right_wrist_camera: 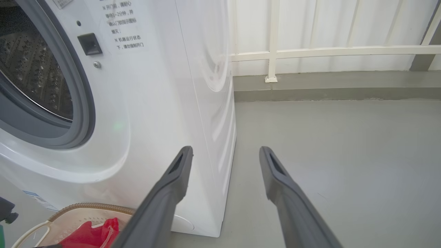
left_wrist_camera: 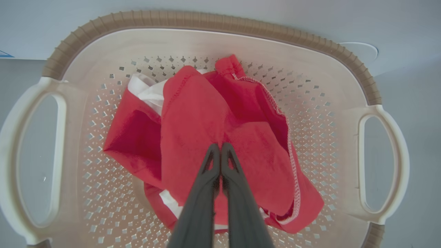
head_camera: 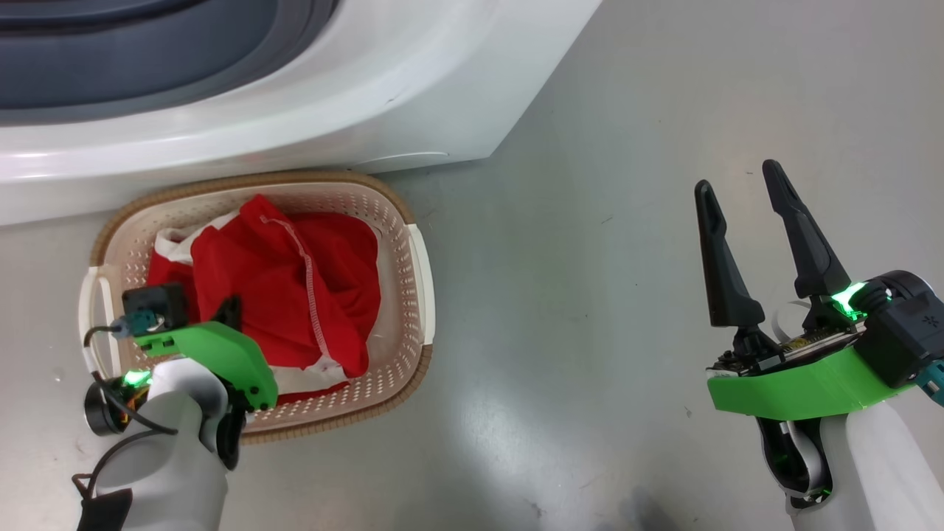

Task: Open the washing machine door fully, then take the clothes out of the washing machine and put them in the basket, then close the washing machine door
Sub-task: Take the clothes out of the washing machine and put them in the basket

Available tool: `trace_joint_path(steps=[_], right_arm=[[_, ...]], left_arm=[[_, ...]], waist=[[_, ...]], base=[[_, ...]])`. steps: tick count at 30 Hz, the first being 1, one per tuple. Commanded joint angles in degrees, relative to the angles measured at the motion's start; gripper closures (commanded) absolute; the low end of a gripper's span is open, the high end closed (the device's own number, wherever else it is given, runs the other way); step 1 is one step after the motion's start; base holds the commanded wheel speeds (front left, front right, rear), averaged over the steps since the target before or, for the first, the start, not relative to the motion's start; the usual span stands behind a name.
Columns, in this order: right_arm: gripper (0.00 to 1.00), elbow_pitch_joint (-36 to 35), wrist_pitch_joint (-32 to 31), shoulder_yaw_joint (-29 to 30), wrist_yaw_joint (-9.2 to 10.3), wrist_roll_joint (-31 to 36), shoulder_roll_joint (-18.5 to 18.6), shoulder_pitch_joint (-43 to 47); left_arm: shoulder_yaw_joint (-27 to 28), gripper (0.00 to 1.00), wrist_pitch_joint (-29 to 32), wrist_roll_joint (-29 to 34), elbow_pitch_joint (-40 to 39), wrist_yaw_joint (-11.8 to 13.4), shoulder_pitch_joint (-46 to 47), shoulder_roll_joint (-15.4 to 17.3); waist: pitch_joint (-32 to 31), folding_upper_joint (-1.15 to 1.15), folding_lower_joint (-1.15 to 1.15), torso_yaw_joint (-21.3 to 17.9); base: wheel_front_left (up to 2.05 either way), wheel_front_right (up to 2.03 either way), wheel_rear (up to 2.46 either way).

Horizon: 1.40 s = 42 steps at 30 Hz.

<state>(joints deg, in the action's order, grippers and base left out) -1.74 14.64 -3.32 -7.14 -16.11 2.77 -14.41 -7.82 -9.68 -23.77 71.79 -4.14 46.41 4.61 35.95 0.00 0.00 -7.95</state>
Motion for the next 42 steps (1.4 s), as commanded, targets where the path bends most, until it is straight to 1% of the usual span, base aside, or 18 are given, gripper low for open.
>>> trace_joint_path(steps=[1,3,4,5,6,7,14,19,21,24,32,38,42], right_arm=[[0.0,-1.08,0.36,-1.19,-0.35,0.18,0.1,0.03],[0.0,-0.95,0.36,-1.08,-0.35,0.31,0.1,0.11],[0.0,-0.88,0.36,-1.04,-0.35,0.36,0.1,0.17],[0.0,-0.83,0.36,-1.0,-0.35,0.41,0.1,0.23],[0.0,-0.8,0.36,-0.92,-0.35,0.48,0.1,0.3],[0.0,-0.81,0.36,-0.86,-0.35,0.67,0.1,0.35],[0.0,-0.49,0.36,-0.31,-0.35,1.77,0.1,1.07],[0.0,-0.29,0.36,0.15,-0.35,2.19,0.1,1.7],[0.0,-0.2,0.36,0.31,-0.35,2.34,0.1,2.02],[0.0,0.09,0.36,0.62,-0.35,2.9,0.1,2.51],[0.0,0.82,0.36,1.44,-0.35,3.98,0.1,3.99],[0.0,1.66,0.36,2.04,-0.35,4.66,0.1,5.23],[0.0,2.21,0.36,2.29,-0.35,4.75,0.1,6.19]], left_arm=[[0.81,0.73,-0.64,-0.25,-0.15,-0.3,-0.13,1.81],[0.6,0.51,-1.03,-0.22,0.19,-0.22,-0.07,1.85],[0.52,0.25,-1.4,-0.2,0.29,-0.14,-0.06,1.85],[0.35,0.1,-1.72,-0.12,0.37,-0.14,-0.1,1.82],[0.3,0.03,-2.13,-0.16,0.41,-0.14,-0.16,1.74],[0.35,0.0,-2.6,-0.27,0.41,-0.04,-0.22,1.66],[0.0,0.0,-4.79,-0.31,-1.39,-0.27,-1.31,1.05],[0.05,0.0,-5.24,-0.53,-5.66,-0.78,-3.06,0.3],[0.03,0.0,-5.28,0.65,-10.06,0.59,-4.31,0.49],[1.06,0.0,-5.29,1.91,-18.58,1.85,-7.78,0.37],[3.57,0.0,-5.3,3.78,-35.32,3.08,-17.26,-0.63],[5.27,0.0,-5.31,4.26,-46.77,3.1,-22.64,-1.21],[5.62,0.0,-5.31,5.67,-52.74,3.5,-26.17,-1.39]], waist=[[-0.13,0.0,0.0,0.12],[-0.44,0.0,0.0,0.29],[-0.61,0.0,0.0,0.38],[-0.79,0.0,0.0,0.48],[-0.97,0.0,0.0,0.61],[-1.15,0.0,0.0,0.74],[-3.06,0.0,0.0,1.86],[-5.15,0.0,0.0,2.66],[-6.1,0.0,0.0,2.96],[-7.66,0.0,0.0,3.42],[-12.64,0.0,0.0,4.63],[-16.16,0.0,0.0,5.38],[-18.57,0.0,0.0,5.58]], base=[[0.0,0.0,0.0],[0.0,0.0,0.0],[0.0,0.0,0.0],[0.0,0.0,0.0],[0.0,0.0,0.0],[0.0,0.0,0.0],[0.0,0.0,0.0],[0.0,0.0,0.0],[0.0,0.0,0.0],[0.0,0.0,0.0],[0.0,0.0,0.0],[0.0,0.0,0.0],[0.0,0.0,0.0]])
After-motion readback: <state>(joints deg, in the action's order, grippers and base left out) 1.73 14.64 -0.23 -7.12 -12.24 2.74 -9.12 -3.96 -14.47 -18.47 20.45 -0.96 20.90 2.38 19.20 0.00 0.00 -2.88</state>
